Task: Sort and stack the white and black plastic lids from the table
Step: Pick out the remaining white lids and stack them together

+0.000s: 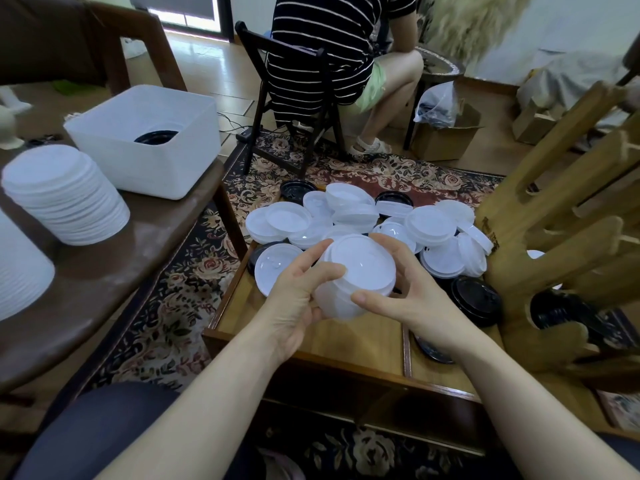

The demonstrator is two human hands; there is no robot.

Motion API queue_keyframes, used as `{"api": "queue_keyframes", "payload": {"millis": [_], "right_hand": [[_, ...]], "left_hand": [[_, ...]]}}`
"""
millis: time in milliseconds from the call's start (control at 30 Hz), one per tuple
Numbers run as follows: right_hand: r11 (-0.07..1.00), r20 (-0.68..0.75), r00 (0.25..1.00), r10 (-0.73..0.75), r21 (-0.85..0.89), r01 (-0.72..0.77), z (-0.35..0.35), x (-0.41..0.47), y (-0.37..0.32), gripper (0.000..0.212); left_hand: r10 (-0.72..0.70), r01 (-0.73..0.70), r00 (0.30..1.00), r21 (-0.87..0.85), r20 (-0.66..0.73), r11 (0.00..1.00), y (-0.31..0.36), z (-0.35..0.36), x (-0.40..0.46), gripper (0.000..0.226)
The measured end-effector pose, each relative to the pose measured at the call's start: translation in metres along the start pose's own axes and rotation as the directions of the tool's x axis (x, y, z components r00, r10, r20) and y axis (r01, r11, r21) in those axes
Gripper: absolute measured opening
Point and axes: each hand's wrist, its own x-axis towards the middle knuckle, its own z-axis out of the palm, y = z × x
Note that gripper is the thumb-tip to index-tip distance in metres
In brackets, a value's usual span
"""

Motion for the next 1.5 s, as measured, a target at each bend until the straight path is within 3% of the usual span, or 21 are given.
{"api": "queue_keyframes", "payload": {"millis": [433,633,767,833,900,1000,1067,1200,1400,1500], "right_hand": [[0.998,0.027,0.999,-0.038,0.049,0.037,0.005,0.002,-0.009,0.077],[0.993,0.029,0.998,-0.058,0.101,0.054,0.019,0.013,-0.009,0.079],[0.989,0.053,0.997,-0.06,0.141,0.052,0.027,0.023,-0.011,0.079],[0.997,0.0,0.998,-0.055,0.055,0.055,0.031,0.029,-0.01,0.074],[0.983,-0.089,0.992,-0.092,-0.168,0.076,0.034,0.035,-0.003,0.063],[0.812,-0.023,0.972,-0.234,-0.555,0.183,0.046,0.044,0.017,0.043],[0.672,0.09,0.947,-0.307,-0.685,0.283,0.058,0.05,0.032,0.036],[0.46,0.202,0.899,-0.389,-0.802,0.38,0.091,0.059,0.05,0.035],[0.185,0.194,0.911,-0.363,-0.944,0.275,0.12,0.068,0.063,0.027],[0.154,0.174,0.907,-0.384,-0.956,0.249,0.12,0.066,0.067,0.026]], "left_hand": [[0.084,-0.085,0.996,-0.031,-0.025,0.996,0.006,0.002,-0.007,0.063],[0.115,-0.115,0.993,0.051,-0.01,0.992,0.019,-0.003,-0.018,0.059],[0.2,-0.188,0.975,0.116,-0.101,0.975,0.045,-0.018,-0.013,0.054],[0.282,-0.259,0.942,0.139,-0.181,0.956,0.067,-0.033,-0.009,0.051],[0.312,-0.288,0.914,0.127,-0.26,0.949,0.085,-0.053,-0.01,0.049],[0.29,-0.282,0.896,0.073,-0.336,0.957,0.095,-0.077,-0.014,0.05],[0.257,-0.266,0.903,0.021,-0.344,0.964,0.095,-0.081,-0.015,0.05],[0.218,-0.237,0.915,-0.014,-0.34,0.971,0.092,-0.074,-0.014,0.052],[0.192,-0.231,0.908,-0.065,-0.372,0.971,0.092,-0.074,-0.017,0.051],[0.182,-0.23,0.906,-0.084,-0.382,0.969,0.093,-0.076,-0.018,0.052]]}}
